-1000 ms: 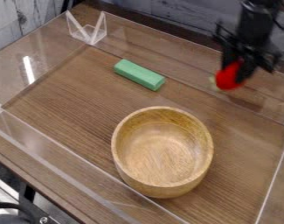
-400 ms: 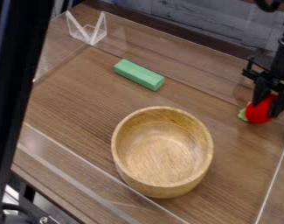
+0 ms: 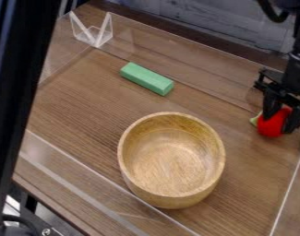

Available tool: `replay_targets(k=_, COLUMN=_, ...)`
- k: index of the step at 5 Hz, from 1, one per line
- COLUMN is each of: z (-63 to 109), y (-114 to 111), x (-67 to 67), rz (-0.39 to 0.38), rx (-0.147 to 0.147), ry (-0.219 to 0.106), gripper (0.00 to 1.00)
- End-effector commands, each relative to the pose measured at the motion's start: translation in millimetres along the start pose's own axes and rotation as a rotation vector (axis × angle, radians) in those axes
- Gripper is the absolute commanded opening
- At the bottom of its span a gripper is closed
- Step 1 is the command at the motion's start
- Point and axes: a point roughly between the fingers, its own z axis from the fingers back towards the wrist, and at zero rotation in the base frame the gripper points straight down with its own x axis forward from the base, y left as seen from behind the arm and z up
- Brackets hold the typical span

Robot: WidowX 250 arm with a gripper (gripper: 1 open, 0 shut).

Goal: Move the red fruit to the right side of the table

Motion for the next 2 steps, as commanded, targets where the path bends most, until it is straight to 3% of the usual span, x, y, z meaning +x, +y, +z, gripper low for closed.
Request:
replay_targets(k=1, z=-5.8, y=19.8, x=1.9, rz=-0.017, rx=-0.01, ry=-0.022, gripper=1.0)
replay_targets(k=2, z=-10.4, y=25.1, x=-4.2, rz=-0.015, rx=-0.021, ry=-0.02, gripper=1.0)
